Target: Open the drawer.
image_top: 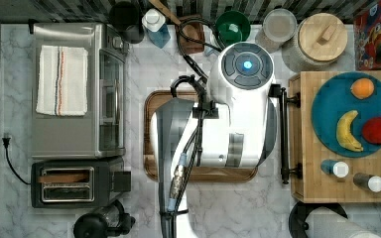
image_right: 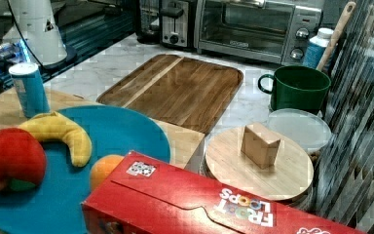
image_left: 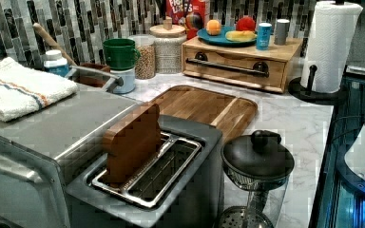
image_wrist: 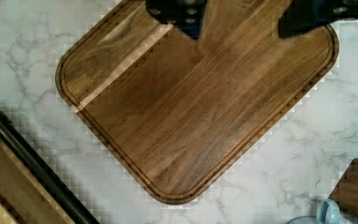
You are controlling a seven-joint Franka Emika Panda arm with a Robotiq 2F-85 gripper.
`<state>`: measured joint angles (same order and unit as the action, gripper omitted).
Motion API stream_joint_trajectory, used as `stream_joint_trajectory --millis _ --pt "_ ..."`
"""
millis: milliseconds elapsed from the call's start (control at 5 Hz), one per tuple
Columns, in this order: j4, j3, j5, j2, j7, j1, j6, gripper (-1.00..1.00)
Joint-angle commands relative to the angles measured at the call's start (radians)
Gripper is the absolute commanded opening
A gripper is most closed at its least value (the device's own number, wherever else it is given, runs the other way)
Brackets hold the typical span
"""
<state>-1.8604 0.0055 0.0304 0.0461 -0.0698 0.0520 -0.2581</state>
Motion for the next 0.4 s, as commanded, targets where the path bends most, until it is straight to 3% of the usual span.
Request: stream_joint_trajectory --millis 200,400 --pt "-0.001 0.002 0.0 0.0 -0.002 0.002 -0.001 1.0" --pt "-0.001 0.005 0.0 0.0 -0.002 0.005 -0.001 1.0"
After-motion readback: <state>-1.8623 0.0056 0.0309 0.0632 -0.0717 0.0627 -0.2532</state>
